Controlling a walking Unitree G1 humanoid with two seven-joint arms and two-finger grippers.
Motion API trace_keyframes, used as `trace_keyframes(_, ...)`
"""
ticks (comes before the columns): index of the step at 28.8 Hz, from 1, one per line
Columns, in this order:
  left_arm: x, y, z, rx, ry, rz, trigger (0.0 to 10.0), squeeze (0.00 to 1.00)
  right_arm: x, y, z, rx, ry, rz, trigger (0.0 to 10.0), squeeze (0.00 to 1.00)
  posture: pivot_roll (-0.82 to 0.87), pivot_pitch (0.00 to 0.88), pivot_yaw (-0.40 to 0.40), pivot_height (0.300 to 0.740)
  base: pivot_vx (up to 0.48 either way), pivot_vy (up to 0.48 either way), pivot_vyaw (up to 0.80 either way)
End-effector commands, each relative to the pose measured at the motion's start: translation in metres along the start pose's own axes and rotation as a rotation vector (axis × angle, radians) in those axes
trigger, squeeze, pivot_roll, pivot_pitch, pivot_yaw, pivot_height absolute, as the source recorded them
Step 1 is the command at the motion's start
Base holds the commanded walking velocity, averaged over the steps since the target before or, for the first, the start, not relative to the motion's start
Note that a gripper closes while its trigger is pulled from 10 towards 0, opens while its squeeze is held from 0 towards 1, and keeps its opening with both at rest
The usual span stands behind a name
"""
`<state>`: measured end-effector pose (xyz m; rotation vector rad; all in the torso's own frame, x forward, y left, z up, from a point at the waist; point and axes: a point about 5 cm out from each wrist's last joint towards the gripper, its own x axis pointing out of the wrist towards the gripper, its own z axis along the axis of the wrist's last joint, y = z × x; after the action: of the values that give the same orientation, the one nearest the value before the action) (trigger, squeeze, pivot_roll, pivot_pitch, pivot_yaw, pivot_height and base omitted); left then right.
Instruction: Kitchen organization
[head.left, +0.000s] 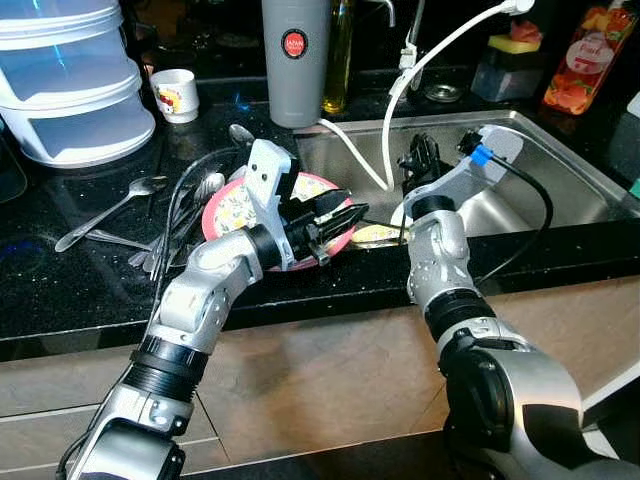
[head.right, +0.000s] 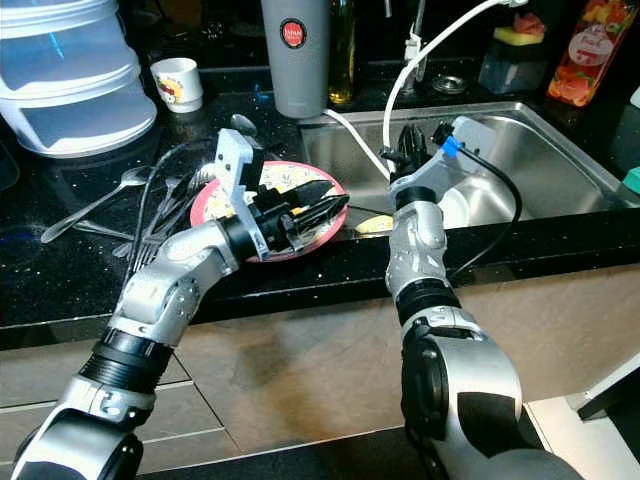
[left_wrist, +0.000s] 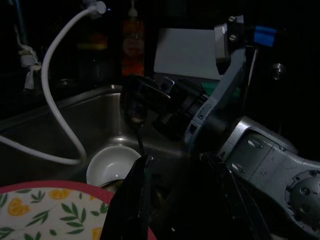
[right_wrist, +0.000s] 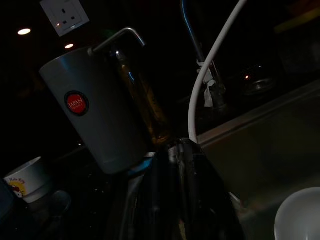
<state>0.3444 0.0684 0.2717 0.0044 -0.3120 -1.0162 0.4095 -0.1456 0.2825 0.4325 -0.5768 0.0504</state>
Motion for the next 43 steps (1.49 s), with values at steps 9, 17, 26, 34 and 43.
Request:
trace_keyframes(9,-0.01,0.032,0.014,0.001,-0.079,0.249,10.0,0.0,0.011,-0.004,0.006,0.05,0.057,-0.062,10.0,0.0,0.11,0.129,-0.007,0.74,0.0,0.0,0.0)
trace_keyframes(17,-0.06,0.078,0.031,0.066,-0.008,0.66,10.0,0.07,0.019,0.021,0.017,0.143,0.068,0.226,10.0,0.0,0.09,0.098,-0.022,0.74,0.0,0.0,0.0)
trace_keyframes(26,-0.102,0.089,0.017,-0.047,0.136,0.758,10.0,1.0,-0.008,0.029,-0.009,0.05,0.195,0.385,10.0,0.0,0.09,0.085,-0.028,0.74,0.0,0.0,0.0)
trace_keyframes(34,-0.108,0.086,0.003,-0.231,0.176,0.721,10.0,1.0,-0.014,0.015,-0.02,0.029,0.317,0.32,10.0,0.0,0.09,0.085,-0.033,0.74,0.0,0.0,0.0)
trace_keyframes(43,-0.114,0.087,-0.009,-0.403,0.225,0.745,10.0,0.0,-0.029,0.005,-0.04,0.142,0.574,0.272,10.0,0.0,0.09,0.096,-0.027,0.74,0.0,0.0,0.0)
